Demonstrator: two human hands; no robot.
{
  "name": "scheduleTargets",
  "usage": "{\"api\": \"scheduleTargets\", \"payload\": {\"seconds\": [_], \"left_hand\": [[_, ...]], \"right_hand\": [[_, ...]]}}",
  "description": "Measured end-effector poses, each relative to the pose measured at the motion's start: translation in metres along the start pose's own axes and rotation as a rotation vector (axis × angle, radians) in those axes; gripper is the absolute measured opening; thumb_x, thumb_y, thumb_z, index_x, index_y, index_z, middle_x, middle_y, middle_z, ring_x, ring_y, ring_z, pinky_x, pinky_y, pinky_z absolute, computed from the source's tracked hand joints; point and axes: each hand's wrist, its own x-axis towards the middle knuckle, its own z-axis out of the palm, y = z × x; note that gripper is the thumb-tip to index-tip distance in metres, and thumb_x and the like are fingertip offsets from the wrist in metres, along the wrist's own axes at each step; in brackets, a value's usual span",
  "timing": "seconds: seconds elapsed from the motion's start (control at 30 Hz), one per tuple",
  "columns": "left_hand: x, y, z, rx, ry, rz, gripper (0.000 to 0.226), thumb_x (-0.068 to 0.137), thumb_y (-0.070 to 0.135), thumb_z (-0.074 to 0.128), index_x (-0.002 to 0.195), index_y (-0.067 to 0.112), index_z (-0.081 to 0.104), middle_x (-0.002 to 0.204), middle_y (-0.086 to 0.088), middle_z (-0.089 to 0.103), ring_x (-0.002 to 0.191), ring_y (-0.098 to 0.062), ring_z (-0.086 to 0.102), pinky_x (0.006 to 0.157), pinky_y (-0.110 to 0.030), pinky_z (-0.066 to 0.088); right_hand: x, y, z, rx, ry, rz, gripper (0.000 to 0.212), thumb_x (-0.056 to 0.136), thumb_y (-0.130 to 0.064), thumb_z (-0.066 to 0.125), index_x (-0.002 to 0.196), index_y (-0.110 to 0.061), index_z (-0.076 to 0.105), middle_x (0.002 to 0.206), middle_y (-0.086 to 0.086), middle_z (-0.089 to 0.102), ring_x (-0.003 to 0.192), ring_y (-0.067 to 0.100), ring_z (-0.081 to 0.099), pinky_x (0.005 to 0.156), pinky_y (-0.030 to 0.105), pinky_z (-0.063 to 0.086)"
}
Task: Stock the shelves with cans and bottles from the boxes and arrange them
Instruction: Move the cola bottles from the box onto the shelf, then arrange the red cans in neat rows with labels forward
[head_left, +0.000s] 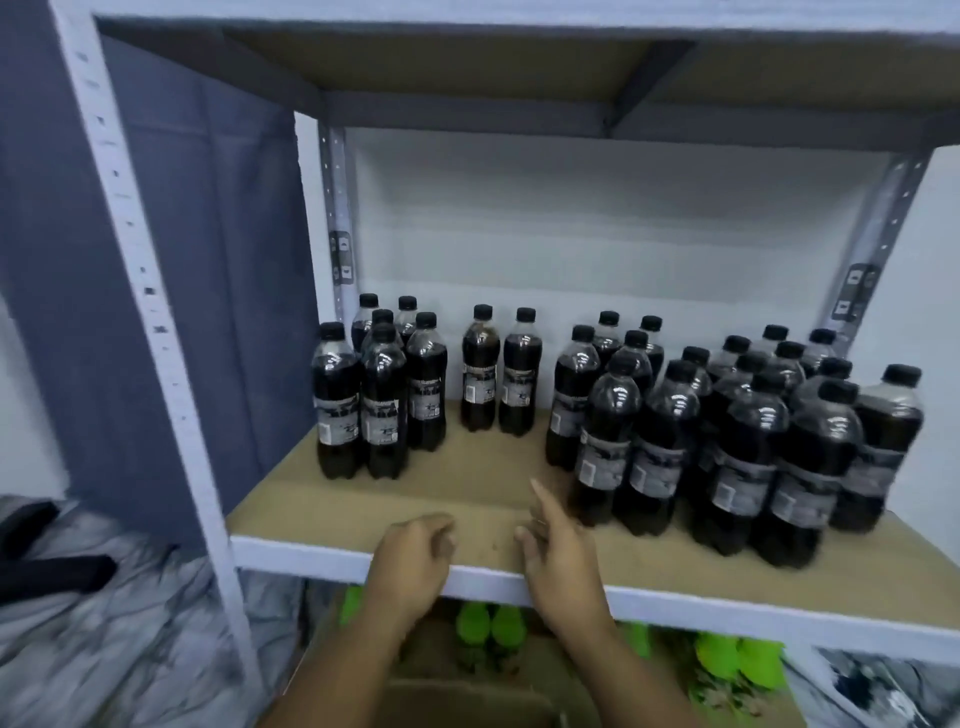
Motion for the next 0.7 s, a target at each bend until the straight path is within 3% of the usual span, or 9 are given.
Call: {"api": "scheduleTargets", "payload": {"seconds": [0.1, 0.2, 0.33, 0.43, 0.6, 0.7], "left_hand": [[-0.041, 0.001, -0.017, 0.0, -0.032, 0.005, 0.033, 0.1, 0.022, 0.063, 0.131, 0.015, 0.07, 0.131, -0.003, 0.07, 0.121, -0.022, 0.064, 0.105, -0.028, 0.046], [-0.083, -0.007, -0.03, 0.008, -0.04, -0.02, 0.042, 0.097, 0.026, 0.069, 0.137, 0.016, 0.065, 0.135, -0.004, 0.068, 0.126, -0.022, 0.061, 0.105, -0.029, 0.045], [-0.137, -0.03, -0.041, 0.146, -0.173, -0.07, 0.048, 0.095, 0.028, 0.073, 0.142, 0.023, 0.061, 0.131, -0.01, 0.069, 0.111, -0.022, 0.067, 0.084, -0.022, 0.05], [-0.169, -0.061, -0.048, 0.245, -0.256, -0.142, 0.048, 0.094, 0.029, 0.073, 0.141, 0.025, 0.061, 0.14, -0.005, 0.063, 0.13, -0.027, 0.058, 0.104, -0.031, 0.046], [-0.201, -0.126, -0.043, 0.352, -0.349, -0.254, 0.045, 0.094, 0.023, 0.069, 0.139, 0.018, 0.062, 0.142, -0.008, 0.06, 0.134, -0.03, 0.053, 0.106, -0.03, 0.041], [-0.206, -0.153, -0.033, 0.372, -0.437, -0.365, 0.052, 0.099, 0.026, 0.064, 0.148, 0.017, 0.05, 0.149, -0.013, 0.052, 0.136, -0.032, 0.049, 0.106, -0.033, 0.041]], "right_hand": [[-0.044, -0.007, -0.009, 0.014, 0.022, 0.003, 0.054, 0.098, -0.015, 0.061, 0.149, -0.024, 0.045, 0.112, 0.003, 0.067, 0.104, 0.019, 0.065, 0.099, 0.039, 0.052], [-0.089, -0.009, -0.017, -0.018, -0.034, 0.006, 0.053, 0.099, -0.018, 0.061, 0.149, -0.026, 0.045, 0.124, 0.005, 0.067, 0.111, 0.02, 0.065, 0.097, 0.04, 0.053], [-0.143, 0.007, -0.019, -0.169, -0.155, 0.08, 0.059, 0.096, -0.015, 0.064, 0.15, -0.028, 0.043, 0.116, 0.01, 0.067, 0.107, 0.026, 0.064, 0.089, 0.035, 0.051], [-0.172, 0.025, -0.013, -0.297, -0.287, 0.138, 0.059, 0.091, -0.018, 0.068, 0.147, -0.026, 0.048, 0.124, 0.009, 0.067, 0.115, 0.026, 0.062, 0.091, 0.028, 0.047], [-0.199, 0.054, -0.007, -0.476, -0.52, 0.208, 0.064, 0.093, -0.021, 0.067, 0.151, -0.027, 0.041, 0.141, 0.007, 0.059, 0.129, 0.024, 0.056, 0.102, 0.023, 0.036], [-0.208, 0.078, -0.001, -0.584, -0.661, 0.226, 0.054, 0.1, -0.023, 0.055, 0.152, -0.026, 0.039, 0.142, 0.008, 0.058, 0.129, 0.025, 0.055, 0.108, 0.027, 0.032]]}}
